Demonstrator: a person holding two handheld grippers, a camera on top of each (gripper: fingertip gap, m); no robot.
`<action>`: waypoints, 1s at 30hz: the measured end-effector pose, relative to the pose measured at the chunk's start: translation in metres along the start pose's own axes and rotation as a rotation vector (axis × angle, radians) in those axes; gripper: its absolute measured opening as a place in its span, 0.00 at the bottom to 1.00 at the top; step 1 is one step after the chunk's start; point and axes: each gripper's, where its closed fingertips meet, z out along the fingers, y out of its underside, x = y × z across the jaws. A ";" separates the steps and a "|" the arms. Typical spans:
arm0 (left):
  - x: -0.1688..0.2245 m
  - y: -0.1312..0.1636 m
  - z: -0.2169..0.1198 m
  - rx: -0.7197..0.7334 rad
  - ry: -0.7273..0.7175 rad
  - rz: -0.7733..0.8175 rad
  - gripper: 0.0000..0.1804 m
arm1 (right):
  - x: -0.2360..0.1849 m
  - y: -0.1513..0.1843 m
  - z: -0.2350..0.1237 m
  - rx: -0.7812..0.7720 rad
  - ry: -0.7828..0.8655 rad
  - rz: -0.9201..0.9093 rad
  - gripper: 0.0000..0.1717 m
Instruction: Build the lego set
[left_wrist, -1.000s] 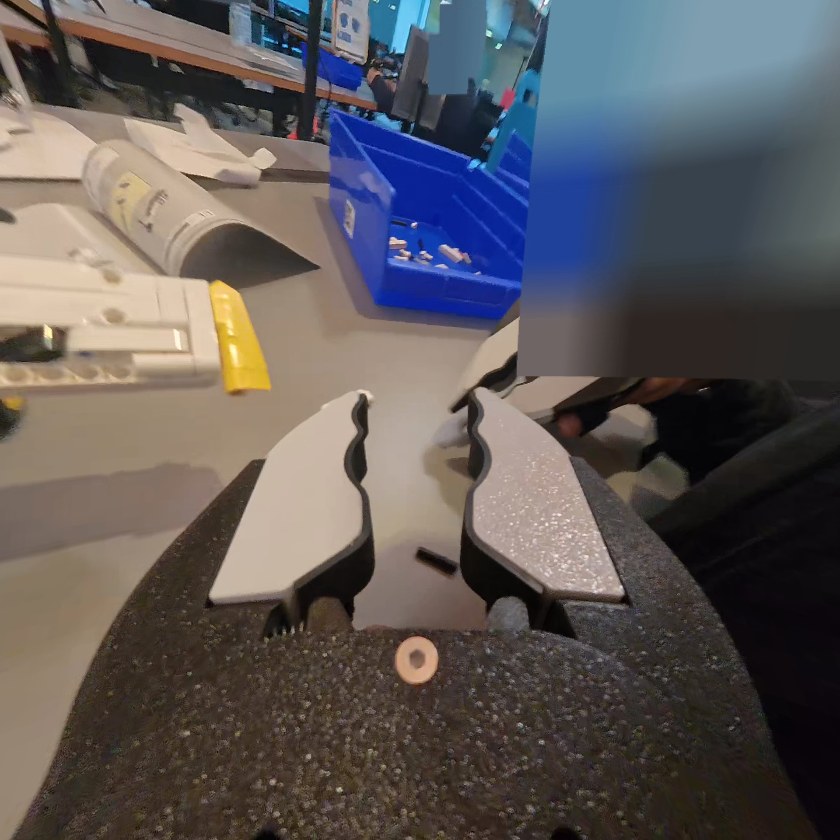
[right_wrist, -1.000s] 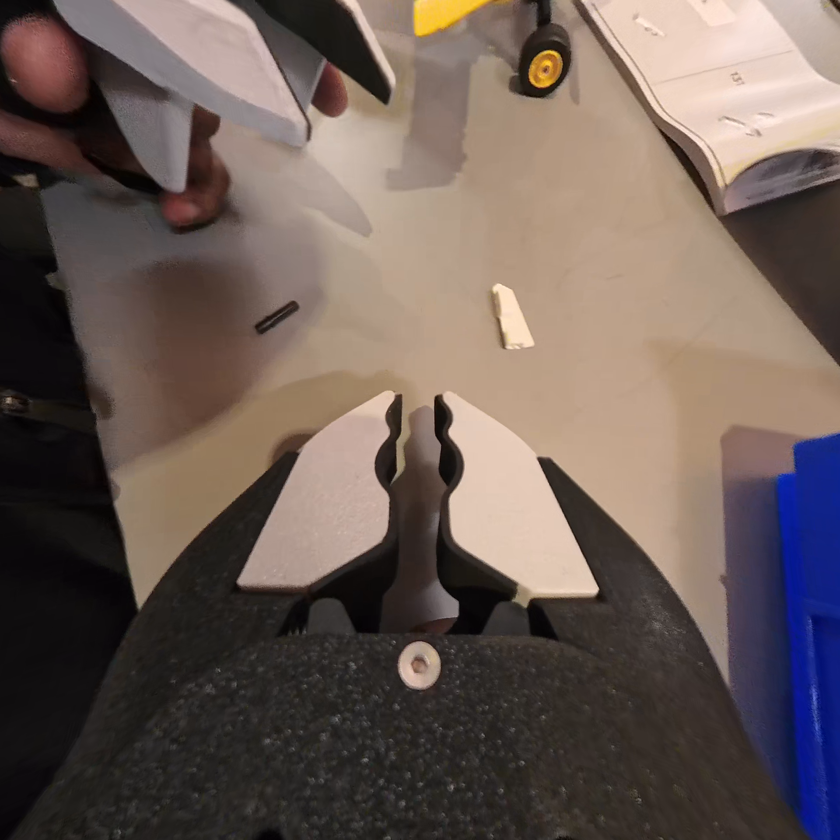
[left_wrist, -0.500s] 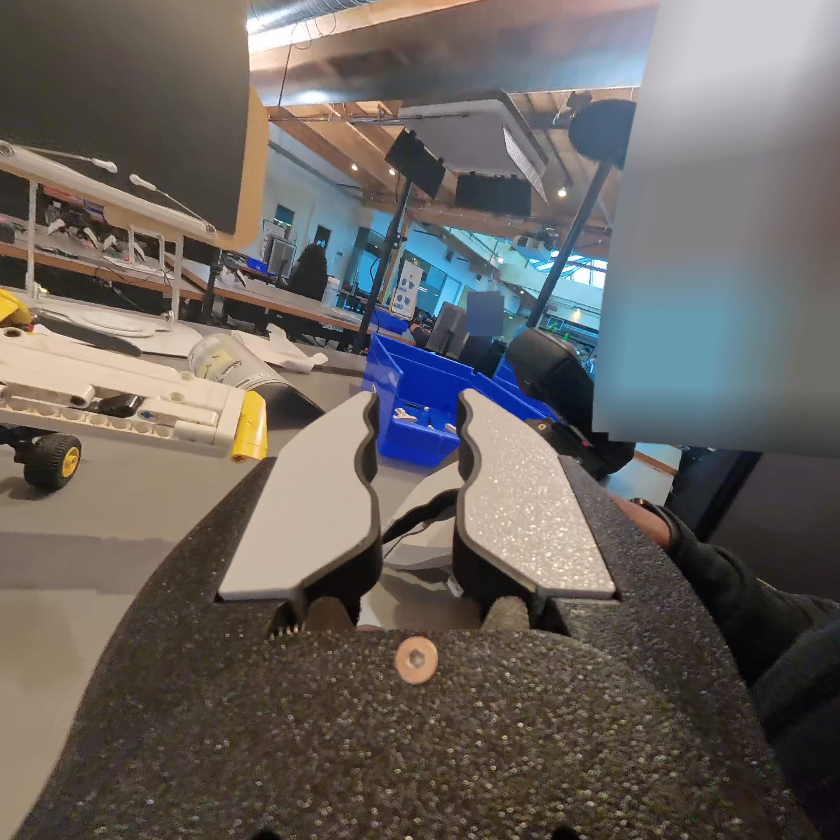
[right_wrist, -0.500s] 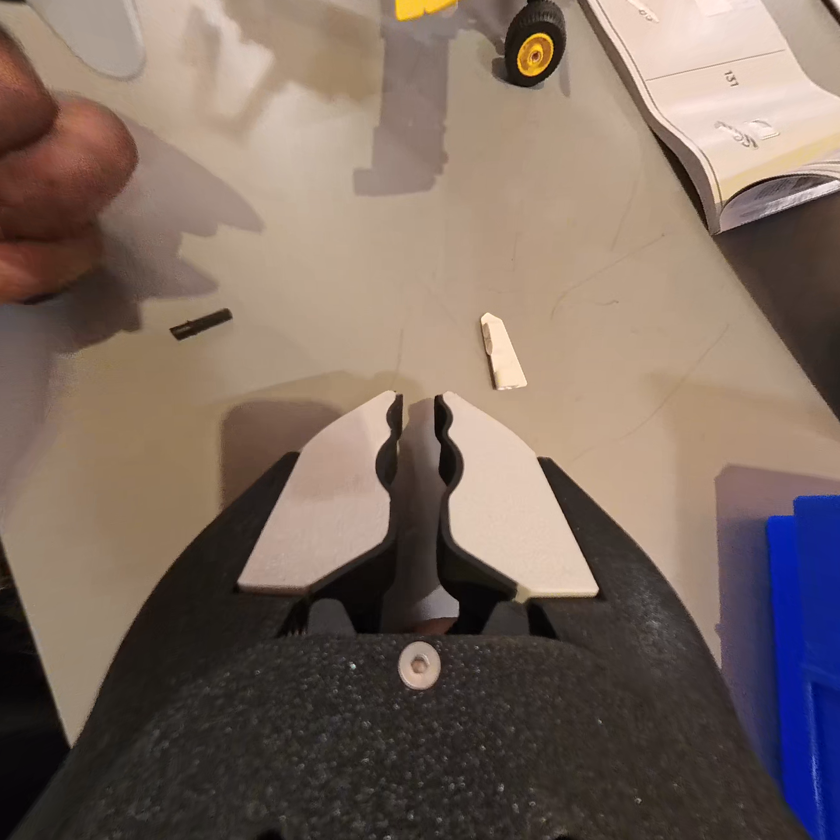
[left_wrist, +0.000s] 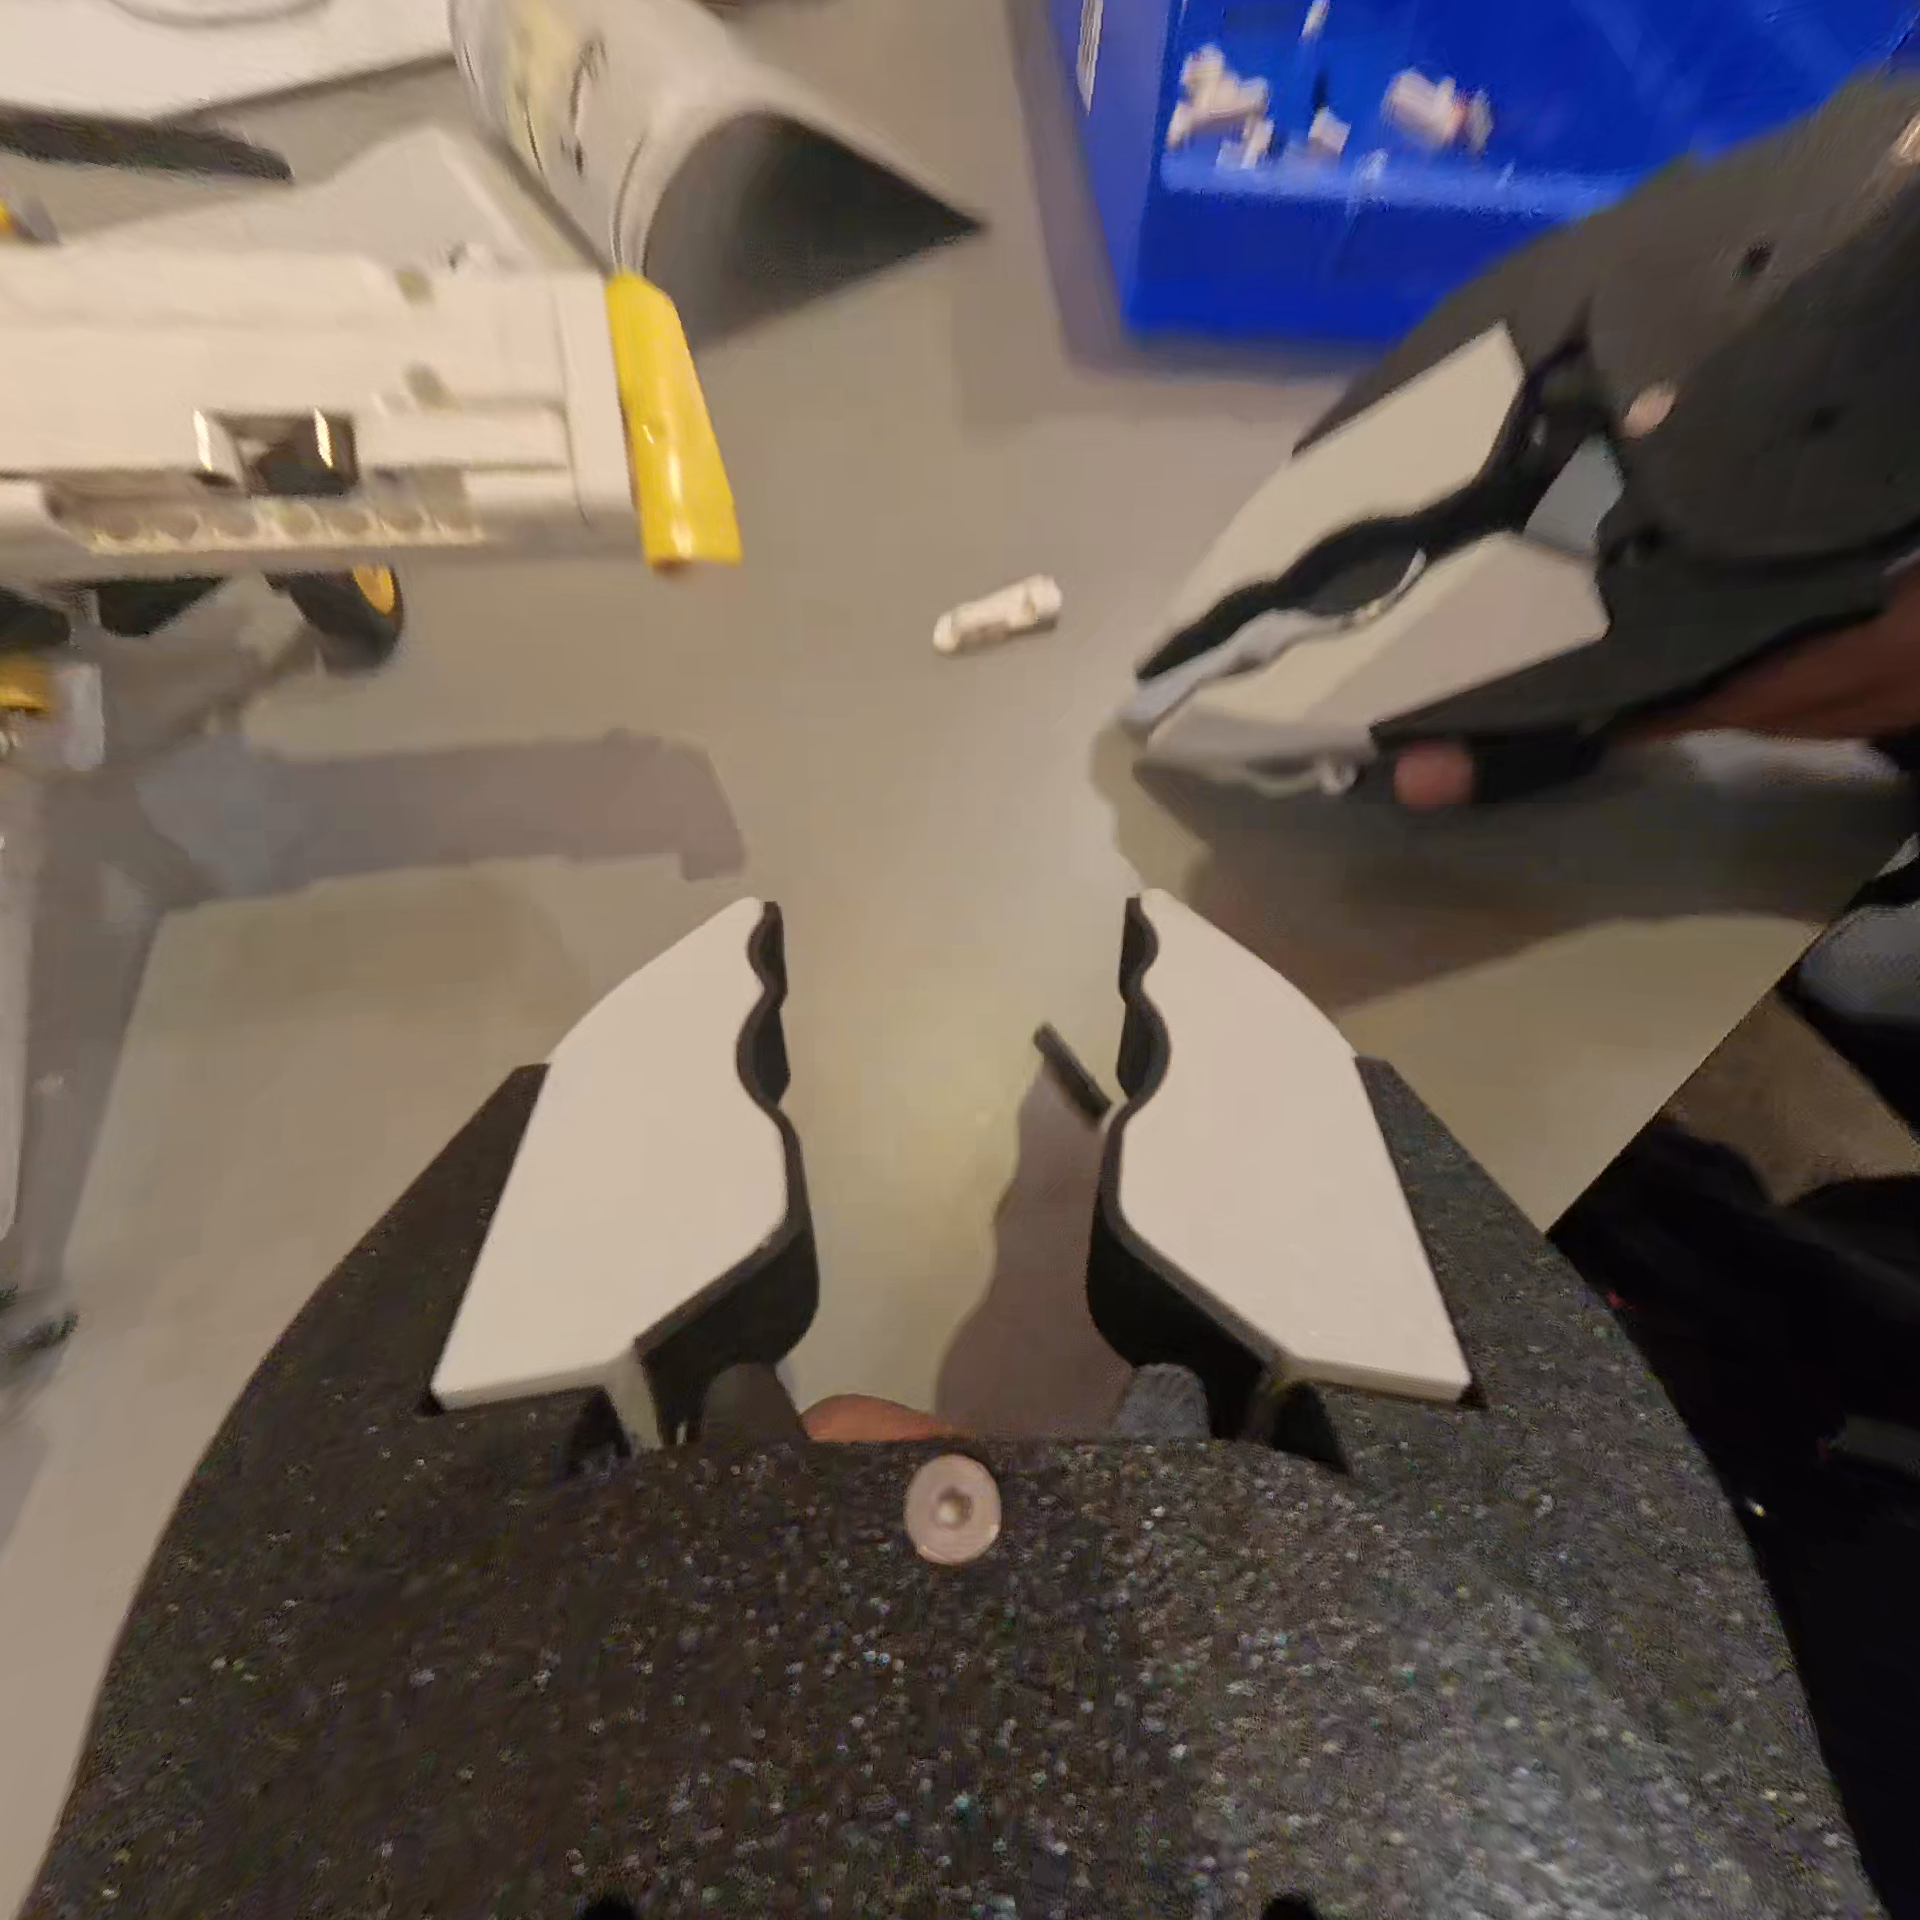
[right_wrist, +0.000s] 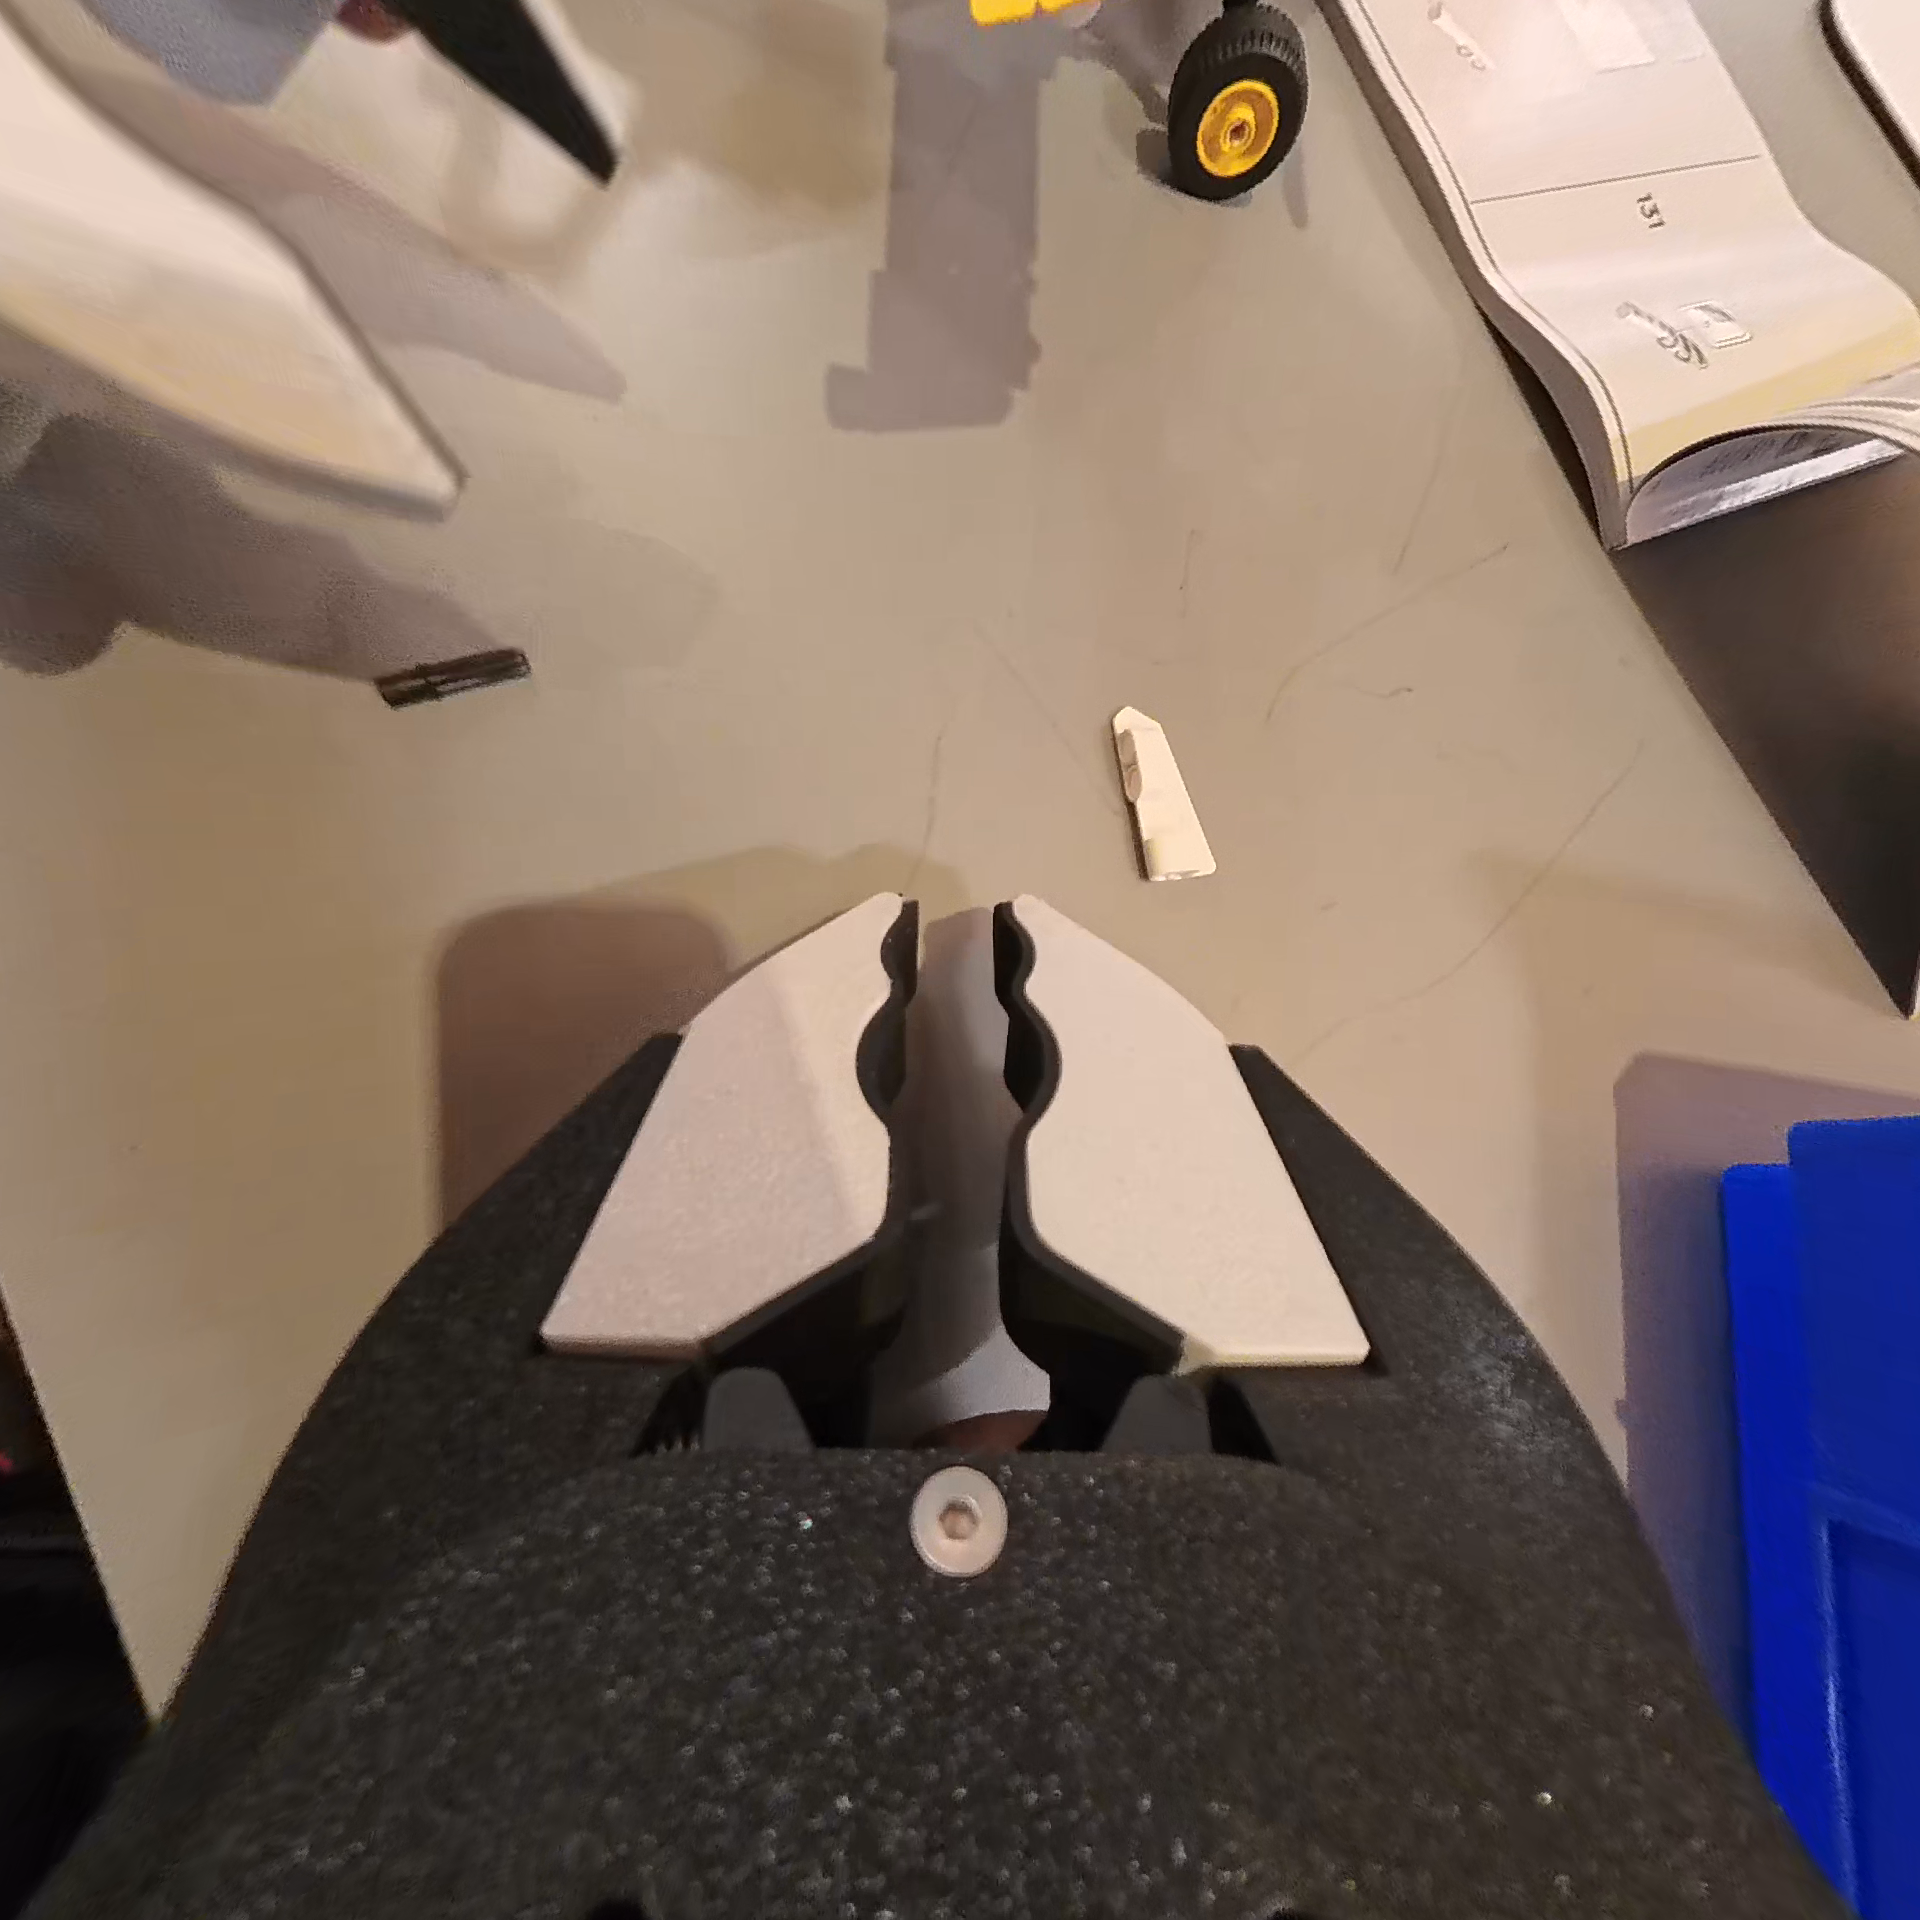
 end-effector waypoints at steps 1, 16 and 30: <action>0.002 0.005 -0.001 -0.029 -0.023 0.014 0.35 | 0.001 -0.001 0.000 0.006 0.002 0.000 0.08; 0.028 0.051 0.009 -0.204 -0.144 0.102 0.06 | 0.007 0.001 -0.009 0.108 0.029 0.012 0.07; 0.060 -0.018 0.039 0.070 0.361 0.466 0.02 | 0.041 -0.003 -0.063 0.342 -0.079 -0.091 0.08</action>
